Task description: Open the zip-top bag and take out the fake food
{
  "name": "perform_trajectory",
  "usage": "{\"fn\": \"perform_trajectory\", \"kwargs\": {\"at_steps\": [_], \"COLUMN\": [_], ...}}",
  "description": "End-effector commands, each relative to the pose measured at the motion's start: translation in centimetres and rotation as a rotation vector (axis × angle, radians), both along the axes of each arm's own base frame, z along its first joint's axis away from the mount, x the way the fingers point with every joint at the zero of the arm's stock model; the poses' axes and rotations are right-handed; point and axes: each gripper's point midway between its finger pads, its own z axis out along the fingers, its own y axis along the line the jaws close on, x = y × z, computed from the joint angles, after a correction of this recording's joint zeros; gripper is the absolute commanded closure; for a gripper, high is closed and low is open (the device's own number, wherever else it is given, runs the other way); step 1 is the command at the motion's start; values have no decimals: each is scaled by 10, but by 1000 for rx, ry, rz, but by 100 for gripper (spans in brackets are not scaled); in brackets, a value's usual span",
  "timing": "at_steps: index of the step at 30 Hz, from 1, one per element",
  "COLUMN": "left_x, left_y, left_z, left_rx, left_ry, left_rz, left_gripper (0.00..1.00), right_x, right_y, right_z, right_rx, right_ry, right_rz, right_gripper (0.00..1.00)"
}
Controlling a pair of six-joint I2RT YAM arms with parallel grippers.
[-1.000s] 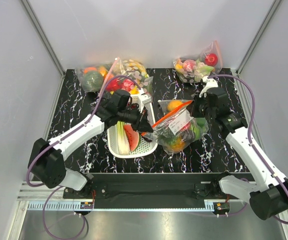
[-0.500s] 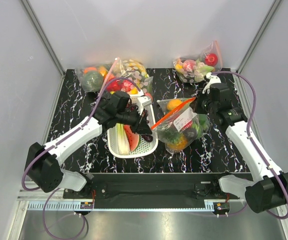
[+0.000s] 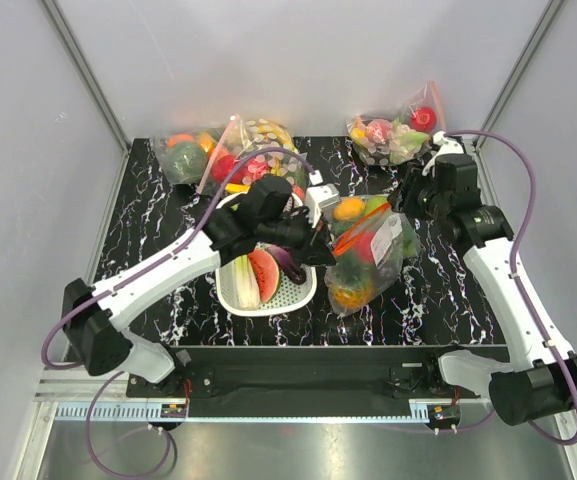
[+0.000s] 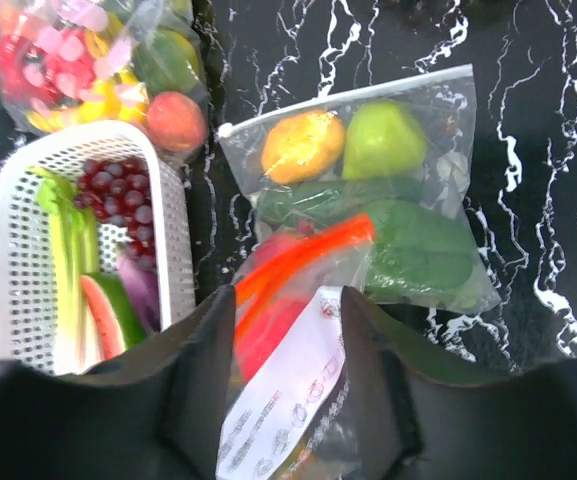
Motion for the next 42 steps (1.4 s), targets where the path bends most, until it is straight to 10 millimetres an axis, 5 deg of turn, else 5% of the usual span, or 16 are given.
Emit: {"fn": "perform_trajectory", "kwargs": {"at_steps": [1,5,19,29,31,33,35,36,37,39,42], "left_x": [12,11,1,-9,-10,-9,-7,-5,1,6,19], "left_y": [-21,-34,-46,-53,-53,-53,-52,-50,-48,-45,-42], "left_z": [15,3,-14,-20,-21,-22,-22,-22,-20,-10,9], "left_rx": [-5,43,103,120,122,127,142,152,167,167,156], "left_ry": [-39,-43,-42,-44,-45,-45,-49,-52,-64,-74,-99], "left_rz": [42,52,52,15,9,12,26,37,69,111,203], "left_gripper": [100,100,100,100,100,100,84,56,45,29,17], "right_x": [-11,-27,-80,-79,-77,-76,-76,-76,-77,-79,-81], "right_y": [-6,5,12,22,24,25,25,25,25,24,26], "right_z": [25,29,-28,-56,-59,-61,-63,-64,-64,-66,-66], "right_rx": [48,152,245,273,272,269,259,254,251,243,249], "right_ry": [-1,44,333,382,391,395,403,408,407,415,421], "right_rz": [-60,-63,-124,-112,-105,-96,-91,-91,-86,-90,-73], "right_gripper": [46,31,34,34,37,57,71,82,88,99,100]}}
